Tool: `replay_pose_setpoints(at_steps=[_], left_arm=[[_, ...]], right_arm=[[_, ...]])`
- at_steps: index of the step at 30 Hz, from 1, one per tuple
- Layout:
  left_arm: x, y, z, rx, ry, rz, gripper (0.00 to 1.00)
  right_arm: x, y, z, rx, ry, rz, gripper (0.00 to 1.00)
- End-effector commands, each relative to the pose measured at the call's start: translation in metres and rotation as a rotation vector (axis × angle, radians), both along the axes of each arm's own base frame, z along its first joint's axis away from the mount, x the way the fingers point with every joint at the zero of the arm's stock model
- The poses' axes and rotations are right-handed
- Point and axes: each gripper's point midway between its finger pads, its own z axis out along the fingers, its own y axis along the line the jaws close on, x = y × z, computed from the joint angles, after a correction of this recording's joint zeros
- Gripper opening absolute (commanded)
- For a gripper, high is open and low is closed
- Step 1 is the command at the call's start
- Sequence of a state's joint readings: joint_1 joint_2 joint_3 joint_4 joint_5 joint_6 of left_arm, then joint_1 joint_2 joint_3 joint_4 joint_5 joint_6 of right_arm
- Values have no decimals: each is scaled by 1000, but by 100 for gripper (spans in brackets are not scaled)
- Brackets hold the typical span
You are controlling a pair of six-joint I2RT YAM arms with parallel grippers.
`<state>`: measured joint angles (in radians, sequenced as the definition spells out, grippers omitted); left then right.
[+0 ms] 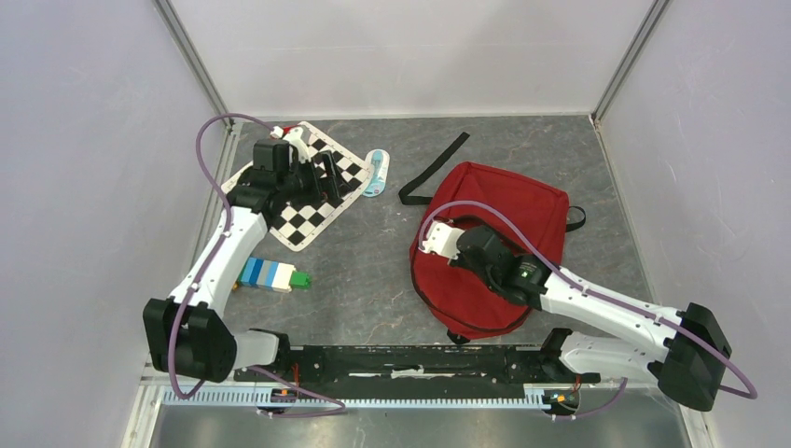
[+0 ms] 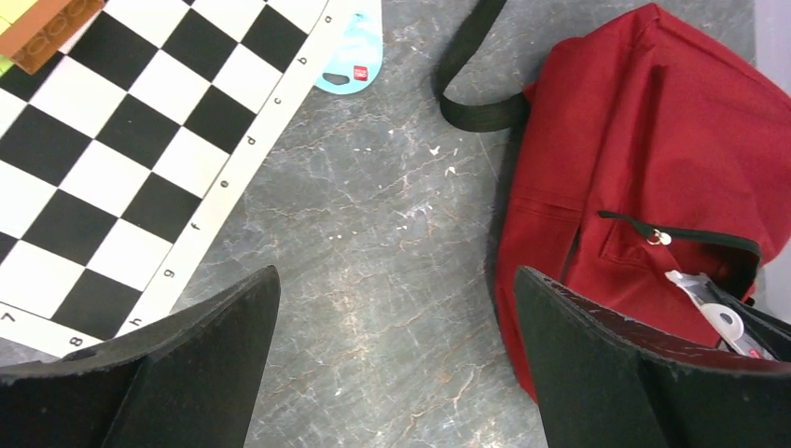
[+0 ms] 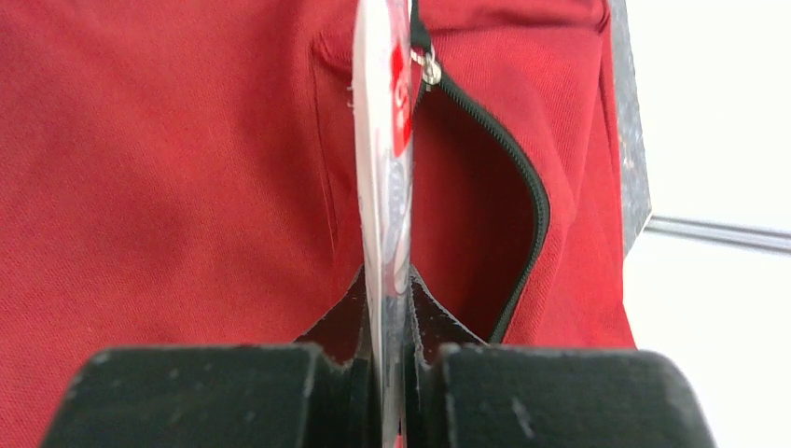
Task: Pack the student bag
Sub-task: Place the stationery in the student bag.
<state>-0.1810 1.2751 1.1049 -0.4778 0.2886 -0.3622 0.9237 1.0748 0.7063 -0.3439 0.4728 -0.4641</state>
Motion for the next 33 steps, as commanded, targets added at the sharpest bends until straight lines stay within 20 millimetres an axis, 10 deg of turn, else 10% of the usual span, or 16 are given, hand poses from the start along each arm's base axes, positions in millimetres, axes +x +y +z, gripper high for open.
replay_pose_setpoints(at_steps=[1, 23, 33], left_arm=[[17, 10, 22, 68, -91, -27, 100], [8, 30, 17, 148, -114, 24, 100], [7, 31, 13, 151, -105, 25, 100]], right_arm=[[-2, -26, 5, -72, 17, -99, 0], [21, -49, -15, -234, 17, -275, 0], [11, -23, -7, -100, 123, -204, 70]])
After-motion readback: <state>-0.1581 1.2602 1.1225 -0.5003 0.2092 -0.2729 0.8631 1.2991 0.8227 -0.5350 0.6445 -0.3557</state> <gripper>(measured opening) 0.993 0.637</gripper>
